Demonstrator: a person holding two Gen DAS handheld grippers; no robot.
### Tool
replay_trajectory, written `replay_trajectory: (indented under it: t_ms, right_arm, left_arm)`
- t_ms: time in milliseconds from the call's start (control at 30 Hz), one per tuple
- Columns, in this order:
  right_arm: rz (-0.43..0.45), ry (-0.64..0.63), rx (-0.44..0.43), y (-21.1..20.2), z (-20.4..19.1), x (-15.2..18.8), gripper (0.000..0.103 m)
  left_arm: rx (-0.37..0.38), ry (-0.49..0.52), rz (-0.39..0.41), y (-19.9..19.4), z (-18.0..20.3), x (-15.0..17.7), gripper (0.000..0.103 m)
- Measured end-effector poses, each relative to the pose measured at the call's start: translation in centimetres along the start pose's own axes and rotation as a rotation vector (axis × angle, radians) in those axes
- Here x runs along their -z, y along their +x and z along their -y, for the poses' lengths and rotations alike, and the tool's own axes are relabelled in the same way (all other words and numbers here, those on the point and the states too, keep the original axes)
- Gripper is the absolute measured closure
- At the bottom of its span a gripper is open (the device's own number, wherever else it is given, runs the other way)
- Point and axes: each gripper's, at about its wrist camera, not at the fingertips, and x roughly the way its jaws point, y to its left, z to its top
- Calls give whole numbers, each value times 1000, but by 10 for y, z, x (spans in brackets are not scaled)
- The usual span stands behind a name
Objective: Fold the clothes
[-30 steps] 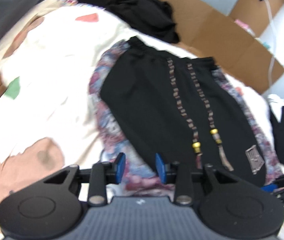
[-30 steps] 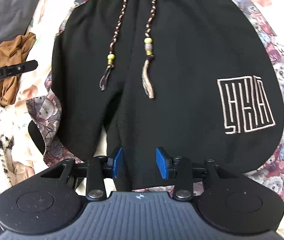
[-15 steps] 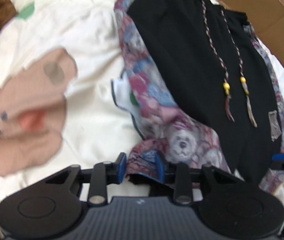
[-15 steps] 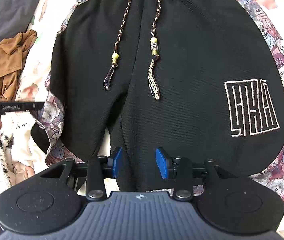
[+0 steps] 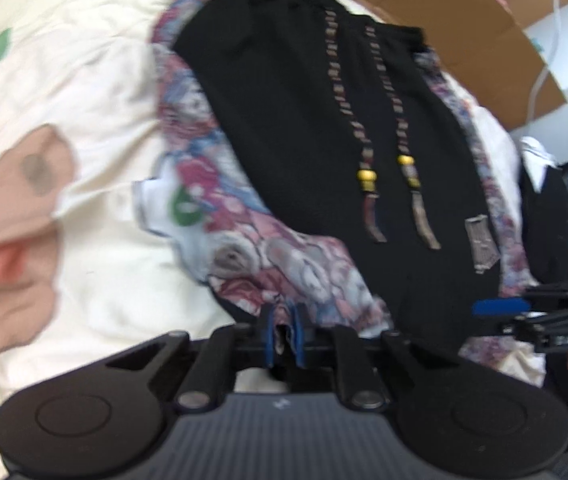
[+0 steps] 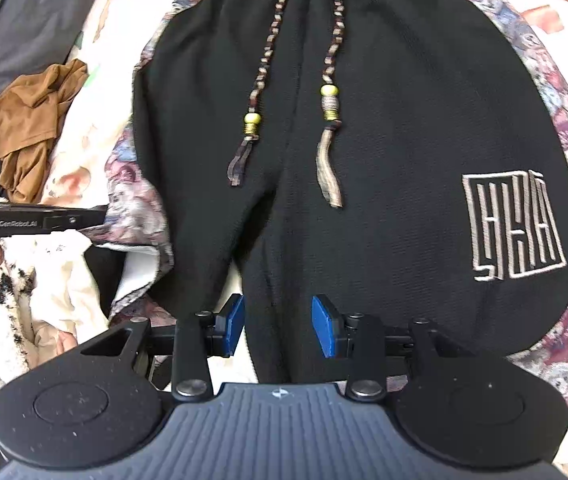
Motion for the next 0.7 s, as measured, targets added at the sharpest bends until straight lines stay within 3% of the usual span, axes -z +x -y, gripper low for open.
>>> replay_trajectory:
  t_ms: [67, 200, 333, 467, 533, 700]
  right_arm:
    - [0, -9, -8, 2, -6, -3, 61]
    - [-4, -25, -22, 5, -15, -6, 61]
    - [-11, -24, -19, 8, -14, -7, 61]
    - [-18, -14, -3, 8, -7, -6, 61]
    - [-20, -7, 5, 7, -3, -5, 61]
    - [-14, 1, 7, 4, 1, -2, 61]
  left_arm:
    - [61, 51, -22, 6, 13, -1, 92]
    - [134, 108, 23, 4, 28, -4, 78]
    - [190, 75, 93, -7, 26, -7, 63]
    - [229, 0, 183, -18, 20, -12, 55]
    - [206, -19, 197, -22, 16, -12, 53]
    - [59, -28, 152, -24, 9, -11, 53]
